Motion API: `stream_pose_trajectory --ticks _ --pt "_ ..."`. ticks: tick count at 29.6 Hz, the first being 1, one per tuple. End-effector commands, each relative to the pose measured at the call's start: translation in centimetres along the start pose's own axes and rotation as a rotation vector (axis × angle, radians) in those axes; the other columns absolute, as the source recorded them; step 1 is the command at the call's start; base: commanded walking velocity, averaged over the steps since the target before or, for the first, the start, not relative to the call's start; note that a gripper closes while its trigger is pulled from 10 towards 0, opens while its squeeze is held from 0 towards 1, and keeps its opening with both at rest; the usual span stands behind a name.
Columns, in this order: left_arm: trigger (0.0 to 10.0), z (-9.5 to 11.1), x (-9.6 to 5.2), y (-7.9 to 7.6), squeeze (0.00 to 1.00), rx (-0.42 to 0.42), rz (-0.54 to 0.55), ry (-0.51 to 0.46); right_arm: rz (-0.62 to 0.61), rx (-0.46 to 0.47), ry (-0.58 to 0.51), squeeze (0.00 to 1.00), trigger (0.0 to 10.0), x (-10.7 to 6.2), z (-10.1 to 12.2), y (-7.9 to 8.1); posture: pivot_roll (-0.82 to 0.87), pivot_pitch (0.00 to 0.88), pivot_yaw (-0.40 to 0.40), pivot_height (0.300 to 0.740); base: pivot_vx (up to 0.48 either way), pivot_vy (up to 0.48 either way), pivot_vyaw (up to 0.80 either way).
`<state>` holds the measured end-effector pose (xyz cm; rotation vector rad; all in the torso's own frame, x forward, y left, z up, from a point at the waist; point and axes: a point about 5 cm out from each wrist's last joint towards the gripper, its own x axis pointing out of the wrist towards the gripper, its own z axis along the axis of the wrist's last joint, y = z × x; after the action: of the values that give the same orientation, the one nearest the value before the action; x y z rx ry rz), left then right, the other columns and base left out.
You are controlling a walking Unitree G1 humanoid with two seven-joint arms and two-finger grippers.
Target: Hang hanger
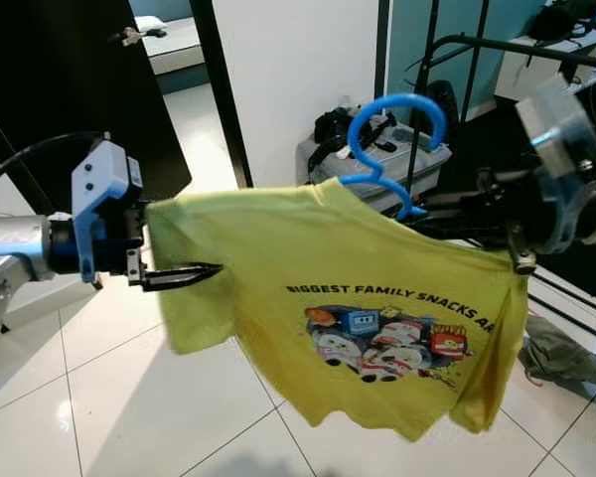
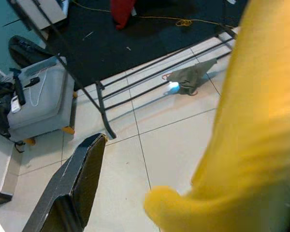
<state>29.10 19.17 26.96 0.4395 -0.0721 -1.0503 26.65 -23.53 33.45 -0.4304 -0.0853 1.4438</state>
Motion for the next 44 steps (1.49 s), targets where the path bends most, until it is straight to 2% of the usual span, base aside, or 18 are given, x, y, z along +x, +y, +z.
stream_pose_trajectory --ticks 1,7,8,10,17,28,31,37,41,44 --pt "10.0 -0.4 -1.0 0.6 0.00 -0.014 0.030 0.005 0.010 -0.042 -0.012 0.00 10.0 -0.4 1.2 0.2 -0.07 0.000 0.086 0.740 0.000 0.000 0.00" --pt "10.0 -0.9 -1.7 1.0 0.00 -0.049 0.046 -0.006 0.011 -0.039 0.001 0.00 10.0 -0.8 1.2 0.3 -0.07 0.000 0.087 0.740 0.000 0.000 0.00" --pt "0.0 -1.0 -1.9 0.9 0.00 -0.063 0.031 -0.010 0.013 -0.037 0.003 0.00 10.0 -0.8 1.2 0.3 -0.07 0.000 0.087 0.740 0.000 0.000 0.00" --pt "0.0 -1.1 -2.1 0.5 0.00 -0.081 -0.015 -0.018 0.012 -0.037 0.004 0.00 10.0 -0.9 1.1 0.3 -0.07 0.000 0.088 0.740 0.000 0.000 0.00" --pt "0.0 -1.3 -2.5 0.3 0.00 -0.090 -0.051 -0.016 0.008 -0.033 0.010 0.00 10.0 -1.0 1.0 0.3 -0.07 0.000 0.088 0.740 0.000 0.000 0.00" --pt "0.0 -0.9 -5.2 2.0 0.00 -0.074 0.026 0.005 -0.043 0.001 0.079 0.00 10.0 -1.9 -0.4 0.6 -0.07 0.000 0.097 0.740 0.000 0.000 0.00" --pt "0.0 -0.8 -5.5 2.1 0.00 -0.072 0.035 0.007 -0.064 0.001 0.080 0.00 10.0 -2.2 -0.5 0.5 -0.07 0.000 0.097 0.740 0.000 0.000 0.00" --pt "0.0 -0.9 -5.3 2.1 0.00 -0.076 0.028 0.003 -0.078 -0.002 0.075 0.00 10.0 -2.3 -0.4 0.5 -0.07 0.000 0.102 0.740 0.000 0.000 0.00" --pt "0.0 -1.6 -3.9 1.0 0.00 -0.096 -0.018 -0.011 -0.083 -0.010 0.043 0.00 10.0 -2.2 0.0 0.4 -0.07 0.000 0.105 0.740 0.000 0.000 0.00" --pt "0.0 -1.8 -3.7 0.8 0.00 -0.098 -0.027 -0.012 -0.084 -0.011 0.040 0.00 10.0 -2.2 0.0 0.4 -0.07 0.000 0.105 0.740 0.000 0.000 0.00"
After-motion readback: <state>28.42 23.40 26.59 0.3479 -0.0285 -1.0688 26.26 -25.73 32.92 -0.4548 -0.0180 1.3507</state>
